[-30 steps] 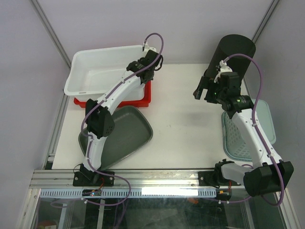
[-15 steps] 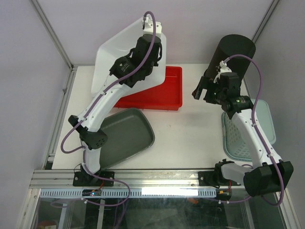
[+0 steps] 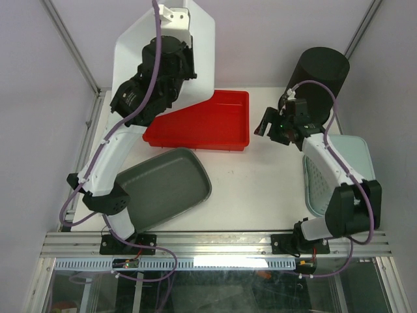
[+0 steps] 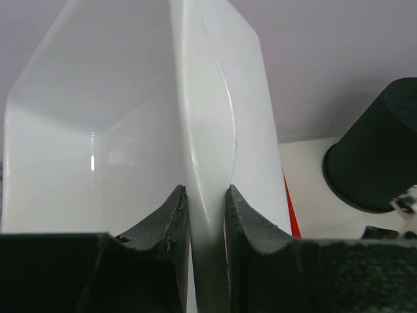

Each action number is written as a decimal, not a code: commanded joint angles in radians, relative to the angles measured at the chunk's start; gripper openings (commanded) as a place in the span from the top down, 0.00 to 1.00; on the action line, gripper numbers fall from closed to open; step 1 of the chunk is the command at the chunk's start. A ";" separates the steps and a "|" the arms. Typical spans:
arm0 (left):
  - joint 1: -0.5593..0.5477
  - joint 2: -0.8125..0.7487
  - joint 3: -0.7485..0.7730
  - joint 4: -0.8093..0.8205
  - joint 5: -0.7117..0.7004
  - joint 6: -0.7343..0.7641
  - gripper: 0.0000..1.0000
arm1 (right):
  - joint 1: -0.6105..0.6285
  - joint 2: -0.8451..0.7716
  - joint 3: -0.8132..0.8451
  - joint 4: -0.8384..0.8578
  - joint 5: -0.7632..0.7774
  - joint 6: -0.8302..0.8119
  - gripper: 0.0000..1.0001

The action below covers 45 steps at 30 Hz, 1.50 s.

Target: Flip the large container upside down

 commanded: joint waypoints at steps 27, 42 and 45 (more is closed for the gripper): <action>-0.001 -0.165 -0.017 0.179 0.085 -0.010 1.00 | 0.236 0.586 0.522 0.230 -0.079 0.150 0.66; 0.000 -0.157 -0.029 0.179 0.117 -0.036 1.00 | 0.252 0.521 0.484 0.405 -0.313 0.234 0.39; 0.000 -0.150 -0.029 0.181 0.133 -0.041 1.00 | 0.184 0.352 0.316 0.390 -0.284 0.207 0.36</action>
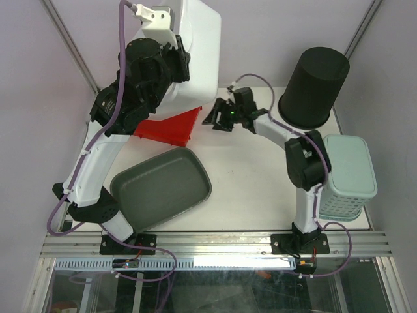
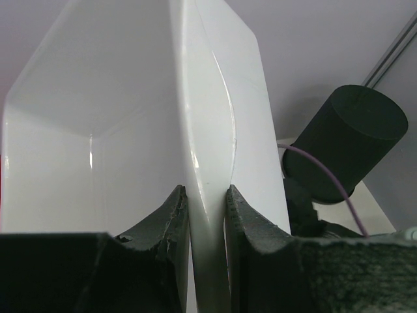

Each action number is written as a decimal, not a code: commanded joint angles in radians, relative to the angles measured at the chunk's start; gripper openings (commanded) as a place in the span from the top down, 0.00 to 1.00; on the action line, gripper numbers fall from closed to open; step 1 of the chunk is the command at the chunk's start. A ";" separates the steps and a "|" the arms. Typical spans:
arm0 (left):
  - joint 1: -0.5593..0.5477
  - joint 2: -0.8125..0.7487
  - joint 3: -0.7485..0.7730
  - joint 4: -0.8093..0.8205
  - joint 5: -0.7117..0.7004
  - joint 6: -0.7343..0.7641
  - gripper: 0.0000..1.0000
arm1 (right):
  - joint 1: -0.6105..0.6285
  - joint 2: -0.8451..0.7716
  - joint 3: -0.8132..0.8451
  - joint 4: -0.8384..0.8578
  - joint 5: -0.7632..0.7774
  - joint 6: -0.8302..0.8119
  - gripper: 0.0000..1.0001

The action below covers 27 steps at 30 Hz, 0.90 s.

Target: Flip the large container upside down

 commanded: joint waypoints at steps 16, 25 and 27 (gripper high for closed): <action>0.013 0.080 0.136 0.205 0.501 -0.116 1.00 | -0.265 -1.229 -0.280 -0.536 0.795 -0.430 0.21; 0.039 0.063 0.016 0.251 0.933 -0.214 1.00 | -0.265 -1.240 -0.121 -0.453 0.965 -0.588 0.21; 0.047 0.045 -0.029 0.278 1.035 -0.229 1.00 | -0.265 -1.236 -0.109 -0.431 0.979 -0.604 0.21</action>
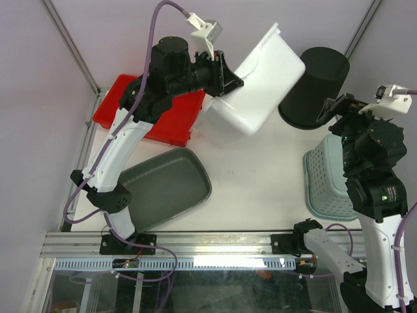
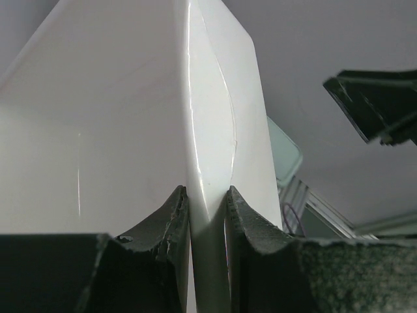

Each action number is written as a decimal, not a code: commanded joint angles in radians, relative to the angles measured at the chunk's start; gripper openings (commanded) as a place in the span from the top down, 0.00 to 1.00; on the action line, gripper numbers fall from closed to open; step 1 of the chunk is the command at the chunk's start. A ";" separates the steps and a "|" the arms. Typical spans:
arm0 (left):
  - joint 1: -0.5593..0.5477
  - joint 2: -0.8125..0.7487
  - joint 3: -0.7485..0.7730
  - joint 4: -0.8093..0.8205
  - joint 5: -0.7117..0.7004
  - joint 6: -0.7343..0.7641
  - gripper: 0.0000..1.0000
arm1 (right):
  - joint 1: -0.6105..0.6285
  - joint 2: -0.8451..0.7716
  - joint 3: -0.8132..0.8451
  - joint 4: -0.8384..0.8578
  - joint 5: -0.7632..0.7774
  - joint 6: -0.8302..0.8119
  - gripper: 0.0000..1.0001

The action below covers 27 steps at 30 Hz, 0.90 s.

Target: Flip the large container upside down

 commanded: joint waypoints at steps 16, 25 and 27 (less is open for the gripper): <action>0.169 -0.055 -0.273 0.734 0.920 -0.605 1.00 | -0.001 0.086 0.180 0.047 0.066 -0.172 0.19; 0.232 0.023 -0.346 0.908 0.964 -0.948 1.00 | -0.001 0.082 0.152 0.066 0.089 -0.206 0.19; 0.248 0.029 -0.349 0.908 0.963 -0.974 1.00 | -0.001 0.081 0.145 0.071 0.092 -0.212 0.19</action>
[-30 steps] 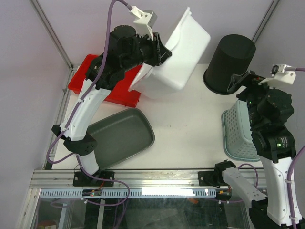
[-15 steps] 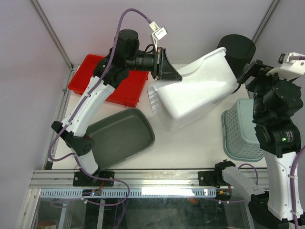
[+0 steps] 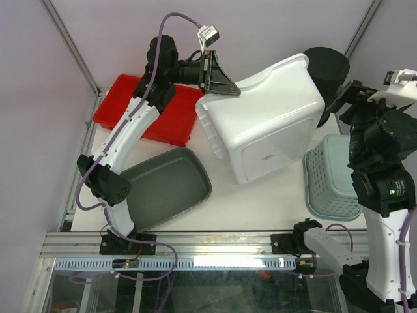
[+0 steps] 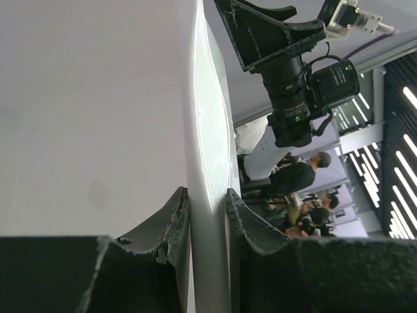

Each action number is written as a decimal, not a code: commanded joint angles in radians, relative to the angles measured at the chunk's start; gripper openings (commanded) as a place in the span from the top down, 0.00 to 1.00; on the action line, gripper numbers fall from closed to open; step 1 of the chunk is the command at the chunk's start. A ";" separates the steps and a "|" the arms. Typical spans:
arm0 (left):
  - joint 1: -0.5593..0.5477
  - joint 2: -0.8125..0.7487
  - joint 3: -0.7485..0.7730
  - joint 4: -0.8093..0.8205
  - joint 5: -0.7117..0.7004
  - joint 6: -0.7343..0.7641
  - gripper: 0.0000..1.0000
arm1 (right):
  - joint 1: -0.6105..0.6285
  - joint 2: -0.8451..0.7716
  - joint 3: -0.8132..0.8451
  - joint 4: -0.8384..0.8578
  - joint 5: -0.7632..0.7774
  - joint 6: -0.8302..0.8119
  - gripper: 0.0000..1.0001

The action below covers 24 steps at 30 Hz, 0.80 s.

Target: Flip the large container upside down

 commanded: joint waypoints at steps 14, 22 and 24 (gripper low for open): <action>0.030 0.068 -0.059 0.332 0.036 -0.360 1.00 | -0.001 0.012 -0.024 0.032 -0.033 -0.006 0.19; 0.030 0.096 -0.079 0.342 0.054 -0.333 1.00 | 0.000 0.088 0.032 -0.078 -0.386 -0.002 0.19; 0.030 0.107 -0.081 0.343 0.064 -0.327 1.00 | -0.001 0.123 0.069 -0.116 -0.558 -0.014 0.19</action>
